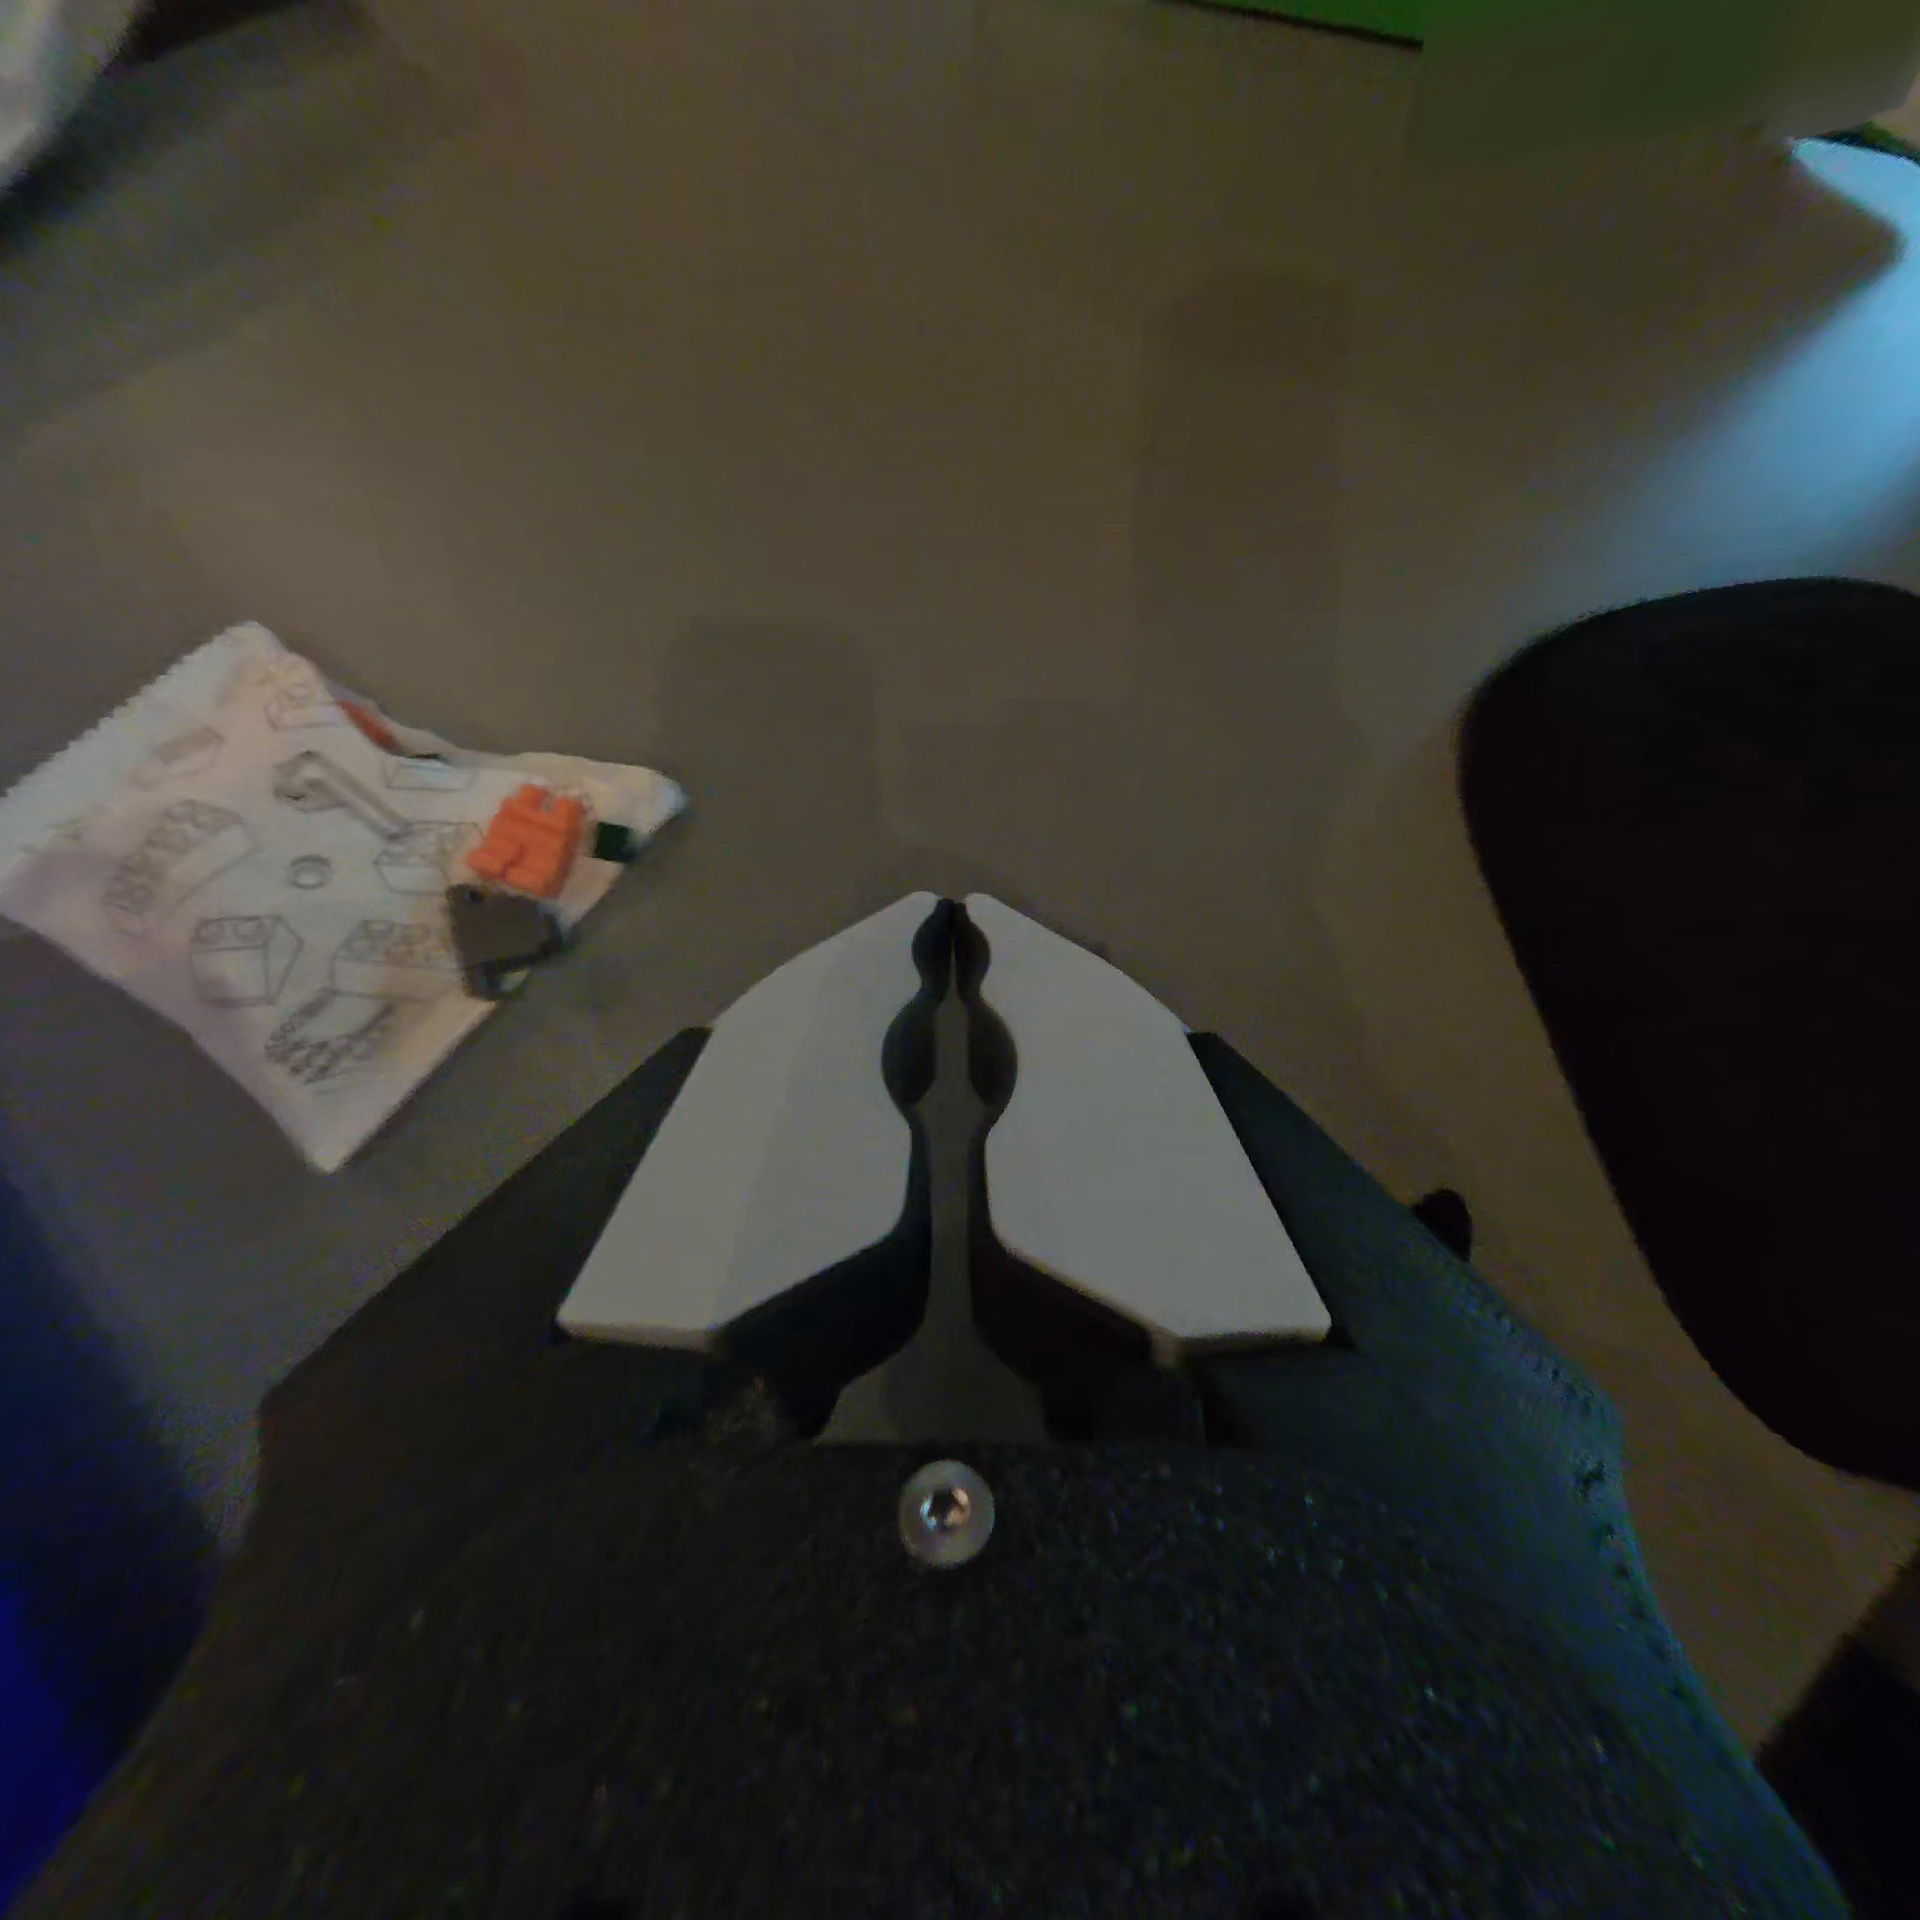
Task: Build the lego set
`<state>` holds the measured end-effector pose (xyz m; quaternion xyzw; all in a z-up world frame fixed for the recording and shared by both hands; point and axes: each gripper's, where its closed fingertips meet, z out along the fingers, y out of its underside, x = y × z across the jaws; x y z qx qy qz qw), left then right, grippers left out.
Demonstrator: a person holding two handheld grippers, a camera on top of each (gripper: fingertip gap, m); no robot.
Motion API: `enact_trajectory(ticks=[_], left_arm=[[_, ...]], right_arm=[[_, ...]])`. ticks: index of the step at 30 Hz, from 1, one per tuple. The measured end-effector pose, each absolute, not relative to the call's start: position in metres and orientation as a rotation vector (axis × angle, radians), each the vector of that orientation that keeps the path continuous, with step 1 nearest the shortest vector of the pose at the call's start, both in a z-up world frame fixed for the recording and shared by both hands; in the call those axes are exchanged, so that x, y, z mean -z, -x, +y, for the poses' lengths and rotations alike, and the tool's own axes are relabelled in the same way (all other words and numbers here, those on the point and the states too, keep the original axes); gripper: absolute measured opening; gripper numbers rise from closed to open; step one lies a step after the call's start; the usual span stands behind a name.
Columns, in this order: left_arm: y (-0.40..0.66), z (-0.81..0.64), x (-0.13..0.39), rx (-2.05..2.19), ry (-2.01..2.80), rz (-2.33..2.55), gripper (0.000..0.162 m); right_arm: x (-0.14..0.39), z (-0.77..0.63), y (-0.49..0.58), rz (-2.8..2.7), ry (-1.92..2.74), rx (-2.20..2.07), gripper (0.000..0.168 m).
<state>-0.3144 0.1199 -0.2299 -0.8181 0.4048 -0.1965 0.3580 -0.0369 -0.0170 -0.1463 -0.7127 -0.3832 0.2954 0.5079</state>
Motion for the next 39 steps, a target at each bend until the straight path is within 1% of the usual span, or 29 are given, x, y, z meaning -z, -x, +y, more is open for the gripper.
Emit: enact_trajectory(ticks=[4,8,11,15,19,22,25,30,34,37,39], left_arm=[[0.313,0.117,0.246,0.498,2.191,1.058,0.000],[0.322,0.135,0.255,0.477,2.249,0.954,0.000],[0.343,0.154,0.257,0.346,2.296,0.871,0.000],[0.350,0.160,0.253,0.241,2.282,0.885,0.000],[0.330,0.149,0.237,0.309,2.205,0.916,0.000],[0.316,0.141,0.234,0.323,2.181,0.946,0.000],[0.288,0.129,0.223,0.414,2.106,0.971,0.000],[0.224,0.103,0.192,0.468,1.904,1.052,0.006],[0.164,0.072,0.173,0.553,1.779,1.126,0.005],[0.122,0.048,0.167,0.636,1.733,1.157,0.007],[0.098,0.032,0.166,0.679,1.713,1.180,0.011]], right_arm=[[0.148,-0.017,0.037,-0.923,1.721,-0.716,0.034],[0.148,-0.018,0.036,-0.916,1.720,-0.713,0.034],[0.148,-0.018,0.034,-0.910,1.723,-0.708,0.034],[0.147,-0.019,0.029,-0.896,1.721,-0.697,0.033],[0.143,-0.017,0.018,-0.861,1.717,-0.679,0.033],[0.140,-0.016,0.006,-0.824,1.719,-0.660,0.033],[0.139,-0.013,-0.015,-0.784,1.732,-0.588,0.033],[0.132,-0.002,-0.075,-0.638,1.757,-0.423,0.033],[0.144,0.014,-0.134,-0.572,1.841,-0.203,0.034],[0.153,0.039,-0.186,-0.553,1.867,-0.002,0.039],[0.165,0.063,-0.219,-0.555,1.891,0.040,0.048]])
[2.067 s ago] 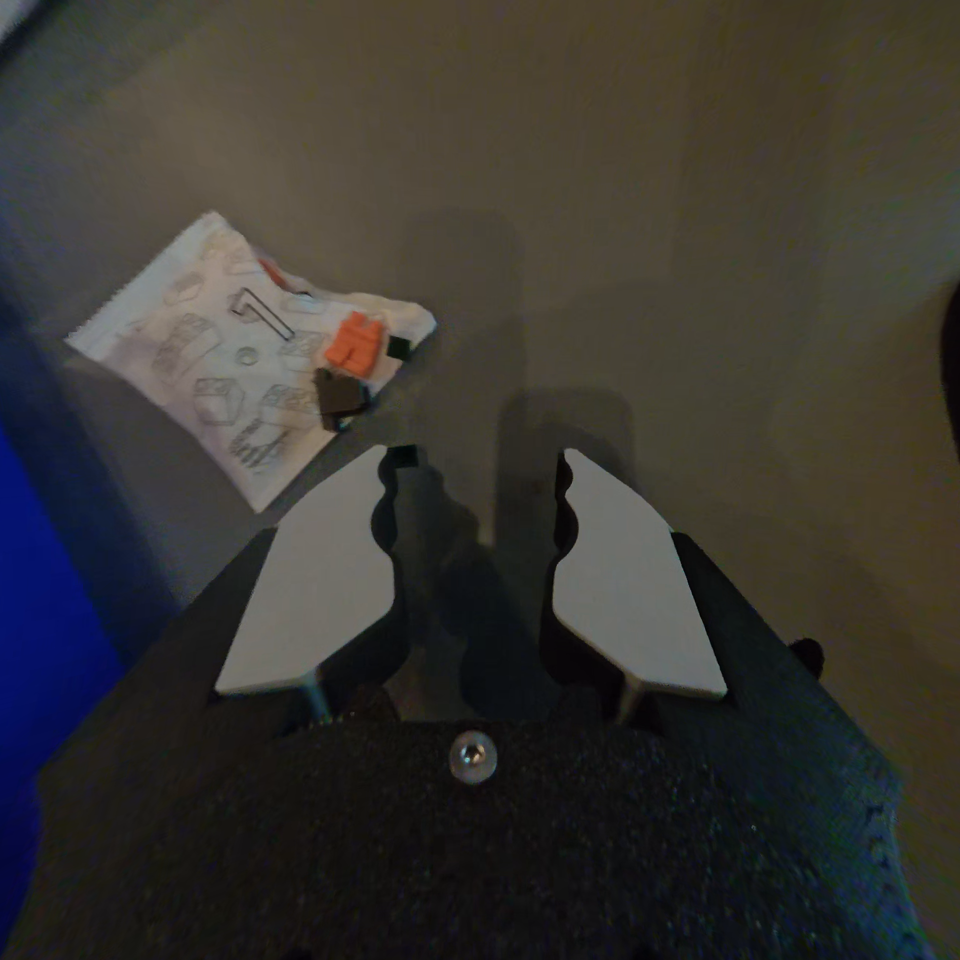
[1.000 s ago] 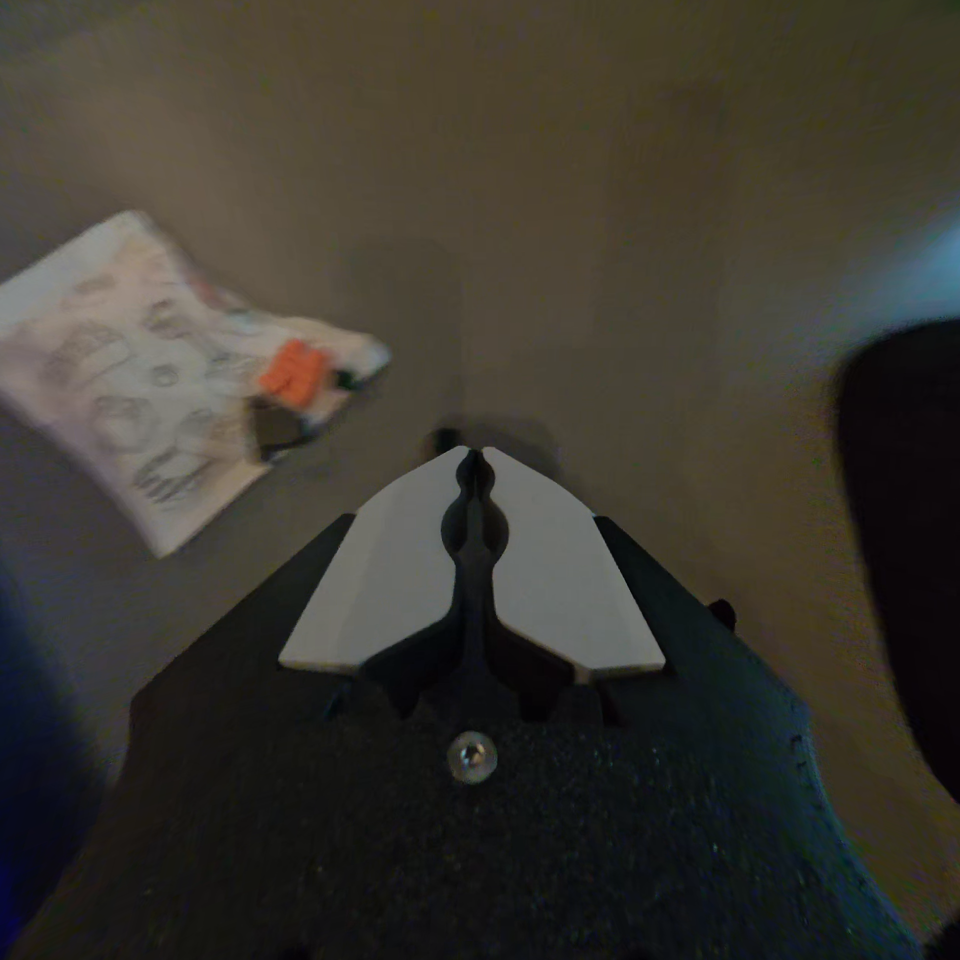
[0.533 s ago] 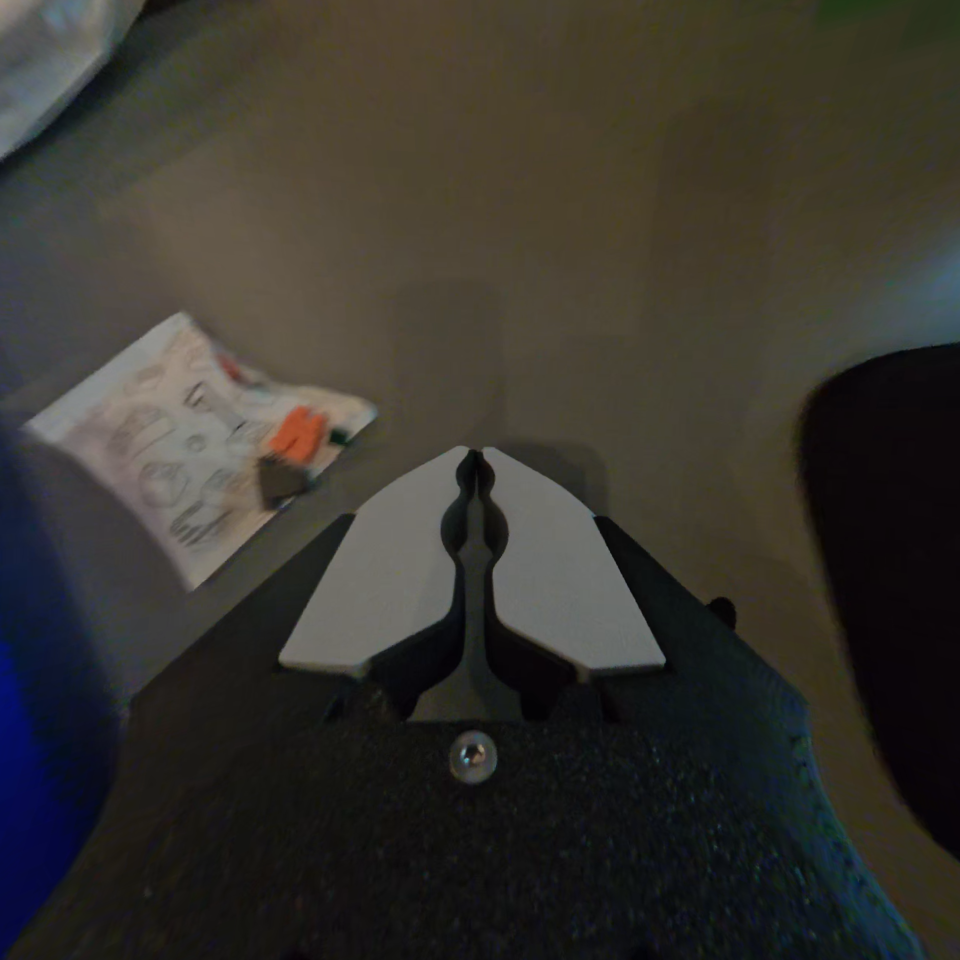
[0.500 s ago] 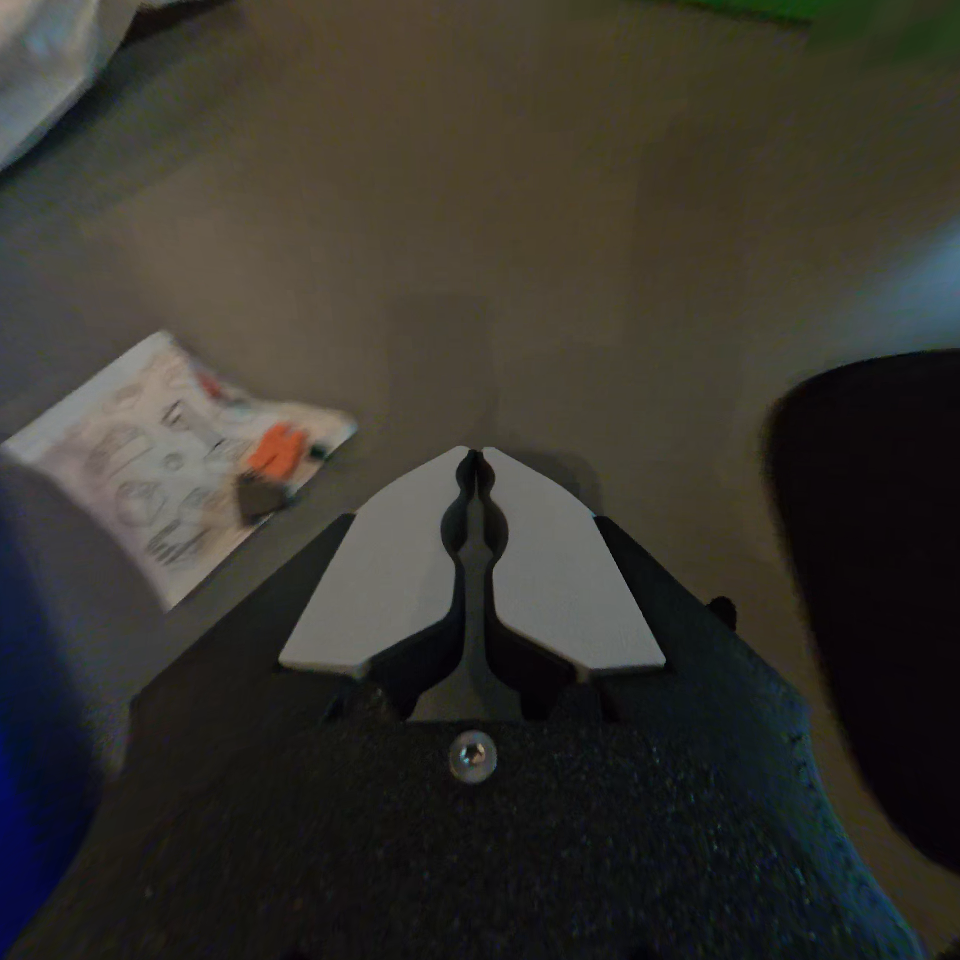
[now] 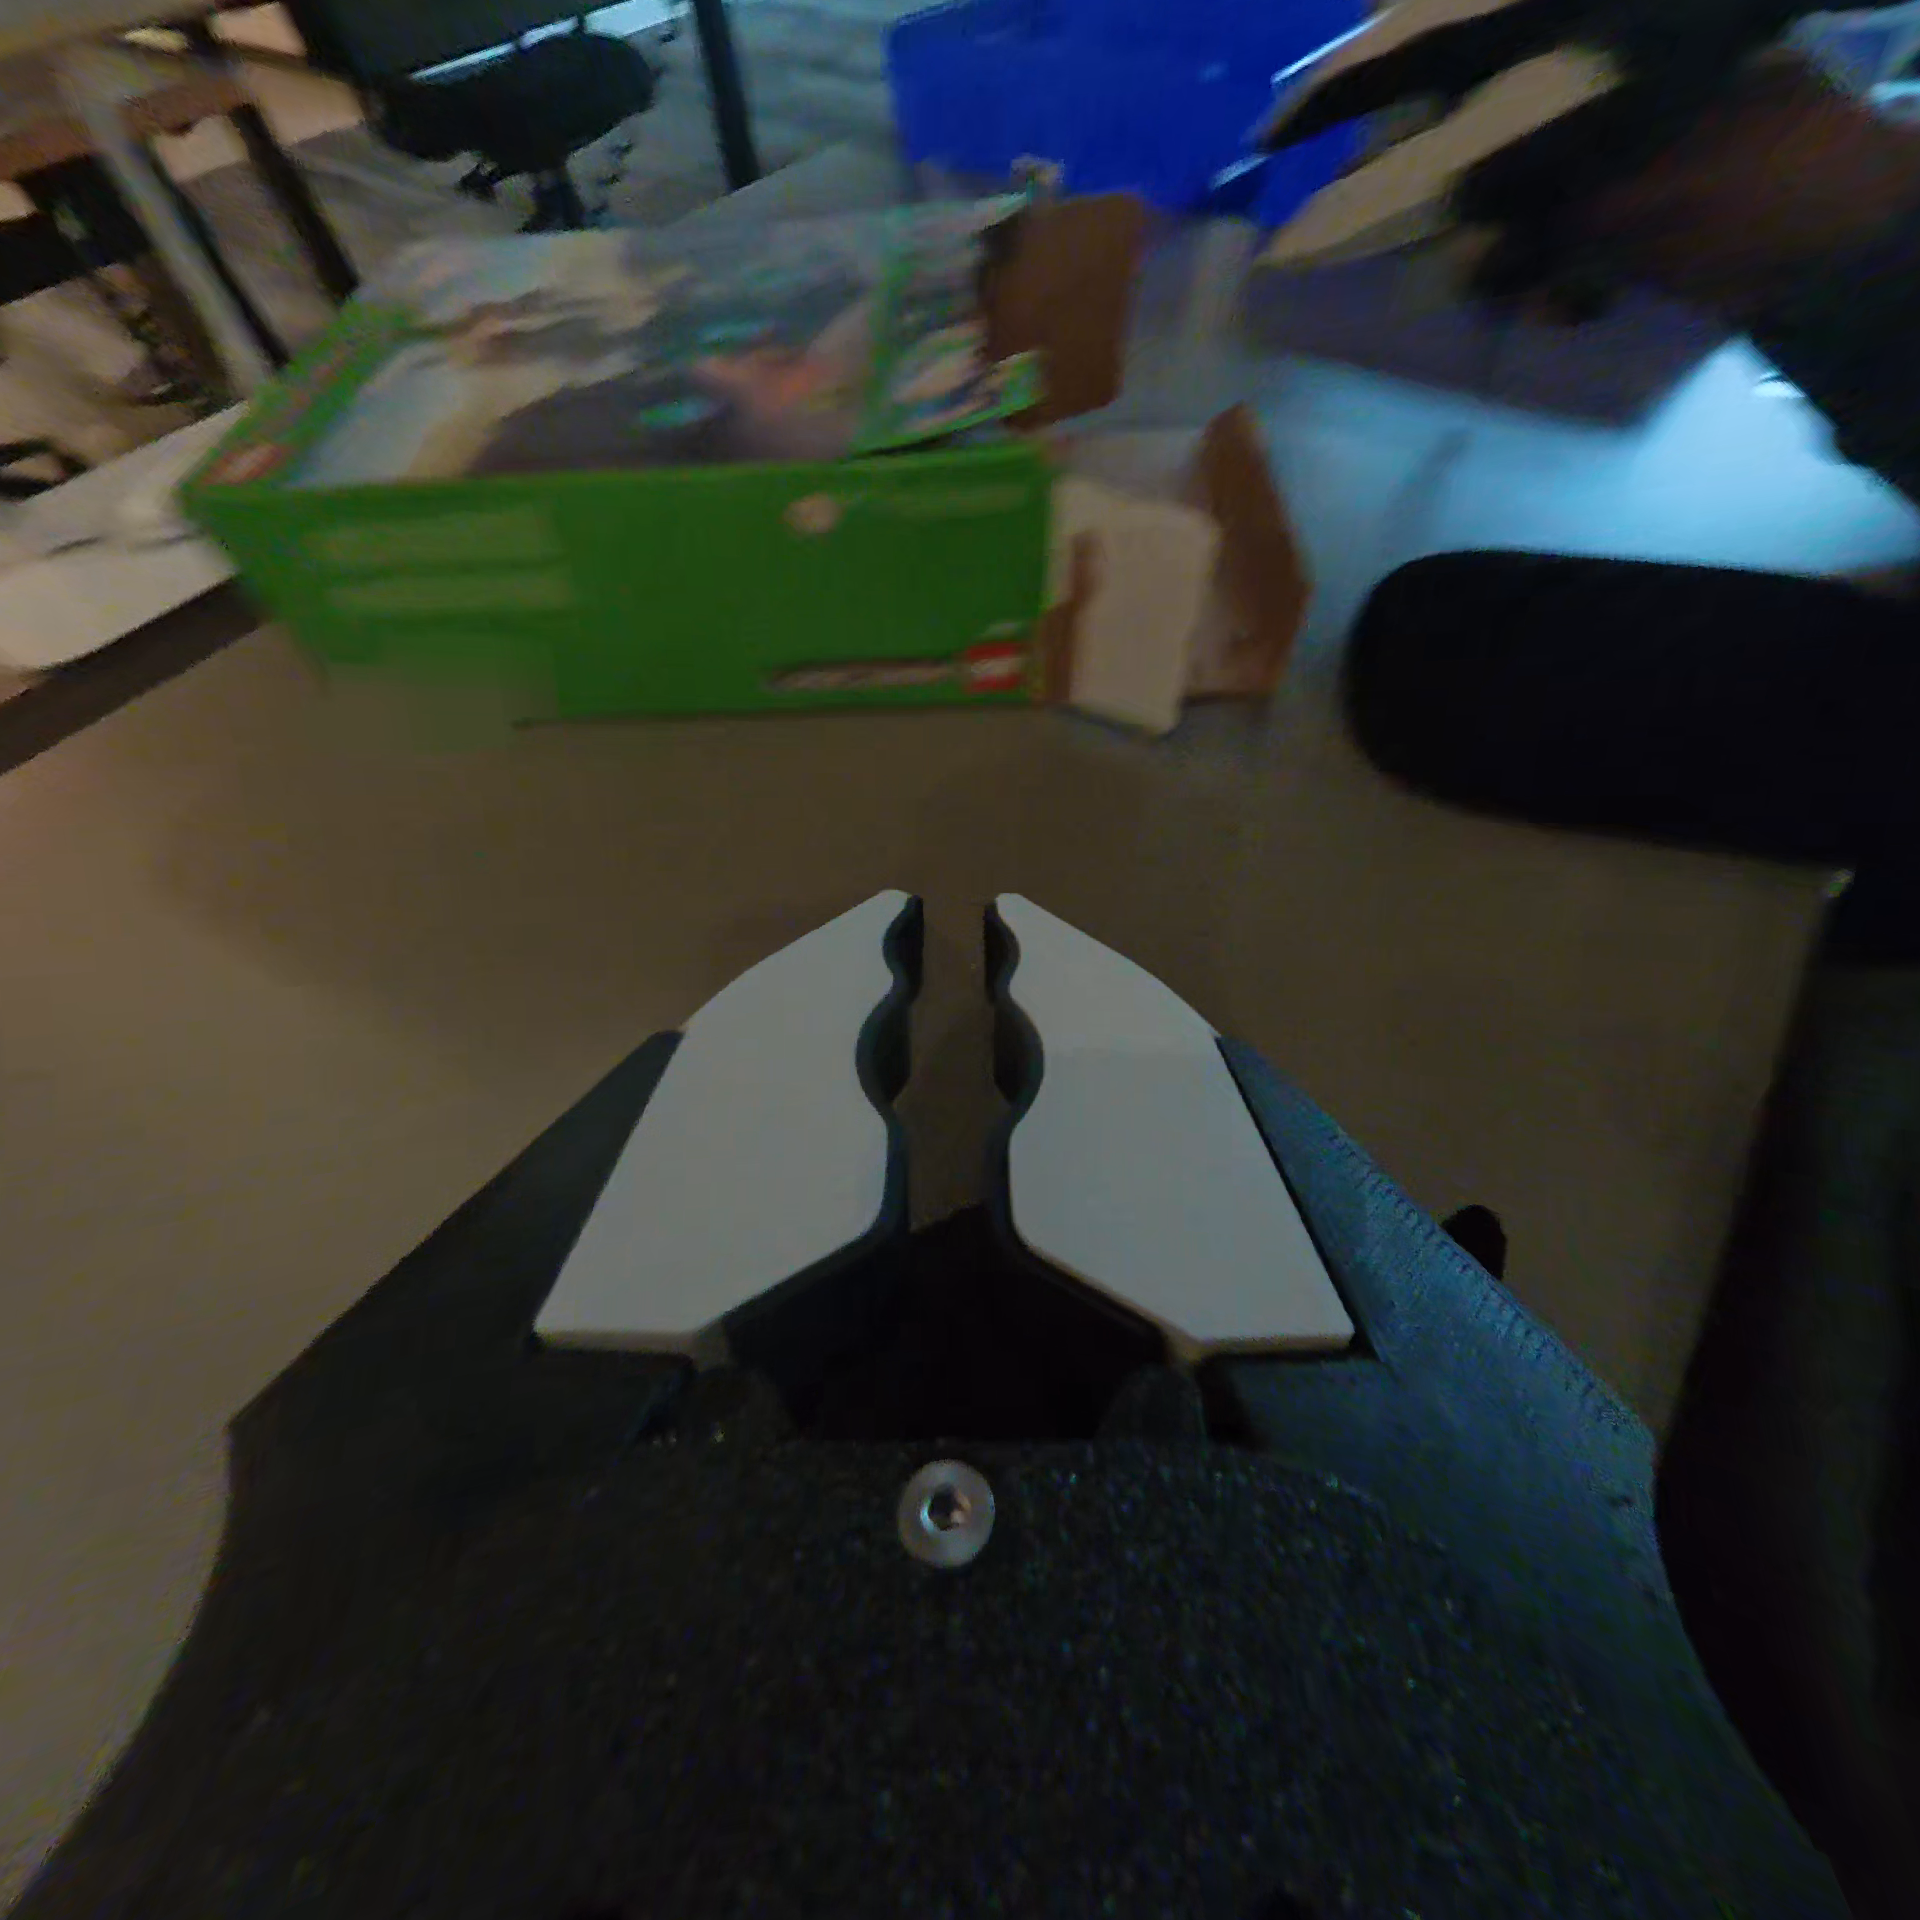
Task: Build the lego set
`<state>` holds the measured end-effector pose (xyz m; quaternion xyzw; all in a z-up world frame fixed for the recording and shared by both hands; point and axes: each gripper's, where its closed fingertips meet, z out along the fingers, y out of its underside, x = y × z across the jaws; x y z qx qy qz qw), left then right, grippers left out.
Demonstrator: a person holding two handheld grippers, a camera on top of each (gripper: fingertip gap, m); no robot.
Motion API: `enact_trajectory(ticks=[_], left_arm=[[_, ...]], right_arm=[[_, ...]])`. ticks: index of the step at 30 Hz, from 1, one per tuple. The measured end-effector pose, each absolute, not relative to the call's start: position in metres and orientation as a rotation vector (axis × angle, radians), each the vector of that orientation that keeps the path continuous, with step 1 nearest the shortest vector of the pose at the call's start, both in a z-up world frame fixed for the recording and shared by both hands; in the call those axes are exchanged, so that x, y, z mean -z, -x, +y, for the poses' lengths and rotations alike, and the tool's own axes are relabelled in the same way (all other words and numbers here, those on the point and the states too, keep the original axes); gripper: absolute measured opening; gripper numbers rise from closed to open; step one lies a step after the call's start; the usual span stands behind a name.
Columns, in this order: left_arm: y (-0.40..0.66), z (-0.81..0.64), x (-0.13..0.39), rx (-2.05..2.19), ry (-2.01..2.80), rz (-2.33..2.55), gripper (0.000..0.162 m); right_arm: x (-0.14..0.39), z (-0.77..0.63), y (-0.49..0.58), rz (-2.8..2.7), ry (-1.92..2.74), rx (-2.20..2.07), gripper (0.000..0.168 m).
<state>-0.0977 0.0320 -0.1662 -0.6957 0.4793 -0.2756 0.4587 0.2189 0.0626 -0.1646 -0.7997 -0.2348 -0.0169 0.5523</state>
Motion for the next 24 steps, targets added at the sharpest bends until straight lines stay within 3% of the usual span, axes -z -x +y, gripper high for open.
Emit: enact_trajectory(ticks=[3,7,8,10,19,21,24], left_arm=[[0.072,0.018,0.169,0.671,1.695,1.207,0.017],[0.045,0.000,0.172,0.744,1.695,1.208,0.021],[0.039,-0.003,0.174,0.766,1.701,1.200,0.022],[0.027,-0.005,0.180,0.781,1.729,1.184,0.028],[0.010,0.026,0.205,0.660,1.861,1.030,0.074],[0.014,0.036,0.206,0.608,1.870,0.995,0.069],[0.030,0.053,0.198,0.454,1.849,0.988,0.033]], right_arm=[[0.187,0.097,-0.250,-0.546,1.949,-0.071,0.068],[0.200,0.130,-0.250,-0.547,1.943,-0.278,0.071],[0.205,0.135,-0.245,-0.557,1.966,-0.319,0.062],[0.215,0.138,-0.238,-0.566,2.053,-0.319,0.006],[0.191,0.099,-0.180,-0.337,2.233,-0.353,0.001],[0.187,0.092,-0.169,-0.351,2.241,-0.371,0.001],[0.177,0.084,-0.157,-0.389,2.225,-0.416,0.001]])
